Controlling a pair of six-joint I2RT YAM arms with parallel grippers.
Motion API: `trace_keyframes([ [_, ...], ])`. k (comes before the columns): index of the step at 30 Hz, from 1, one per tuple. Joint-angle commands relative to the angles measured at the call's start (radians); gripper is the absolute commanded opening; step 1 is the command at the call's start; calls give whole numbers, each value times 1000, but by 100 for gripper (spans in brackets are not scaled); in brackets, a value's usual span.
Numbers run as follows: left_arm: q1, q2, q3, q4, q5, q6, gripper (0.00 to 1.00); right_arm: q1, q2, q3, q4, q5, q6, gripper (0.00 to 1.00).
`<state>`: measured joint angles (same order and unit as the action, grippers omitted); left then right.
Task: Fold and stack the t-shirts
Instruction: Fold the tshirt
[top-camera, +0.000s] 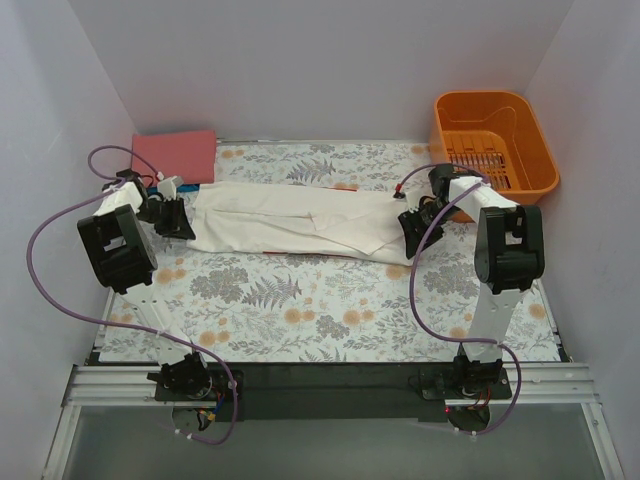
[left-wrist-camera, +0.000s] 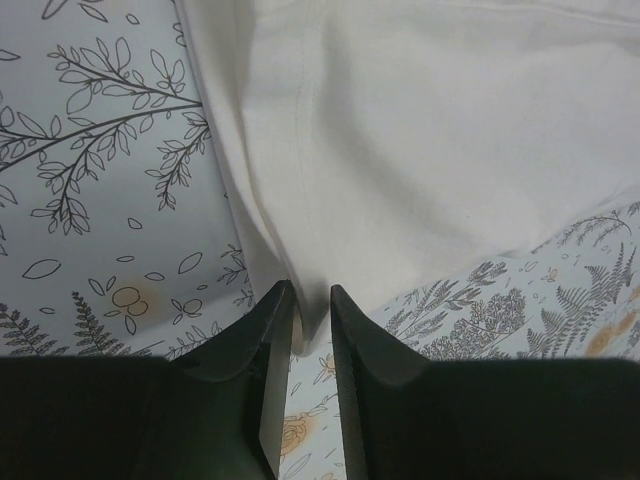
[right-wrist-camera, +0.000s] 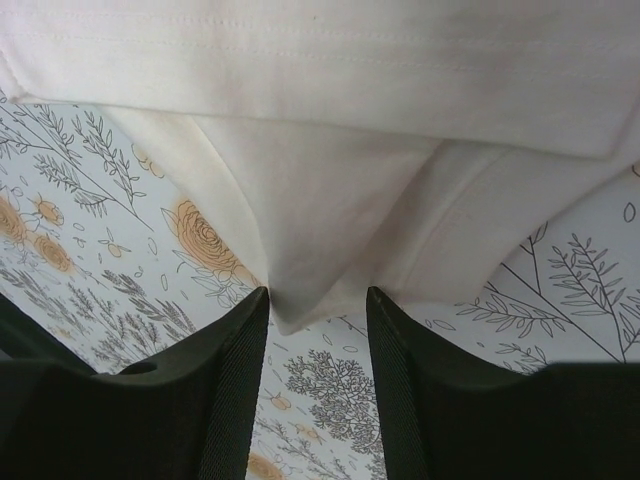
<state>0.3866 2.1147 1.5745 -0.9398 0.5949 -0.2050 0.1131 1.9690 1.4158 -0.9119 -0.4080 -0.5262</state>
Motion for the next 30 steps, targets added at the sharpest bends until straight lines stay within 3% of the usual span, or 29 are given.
trace_keyframes([
  [1, -2, -53, 47, -8, 31, 4, 21, 0, 17, 21, 10, -32, 5, 50],
  [4, -2, -53, 58, -17, 40, 1, 21, 2, 19, 28, 2, -52, 5, 40],
  [7, -2, -61, 55, -14, 49, 3, 21, 0, 11, 23, -2, -54, -4, 21],
  [8, -2, -64, 53, -14, 51, 3, 21, 0, 10, 17, -2, -57, -11, 10],
  [10, -2, -64, 47, -16, 51, 4, 17, 2, 7, 14, -5, -58, -17, 1],
  [21, -2, -41, 7, -33, 14, 15, 17, -10, 2, 9, -18, -61, -34, 1],
  [23, -2, -42, 7, -36, 10, 16, 13, -15, -5, 5, -21, -55, -43, 1],
  [24, -2, -44, 13, -40, 3, 16, 1, -15, -7, 2, -24, -49, -44, 1],
  [30, 9, -74, 41, -135, -65, 79, 0, -42, -53, -14, -44, 41, -92, 1],
])
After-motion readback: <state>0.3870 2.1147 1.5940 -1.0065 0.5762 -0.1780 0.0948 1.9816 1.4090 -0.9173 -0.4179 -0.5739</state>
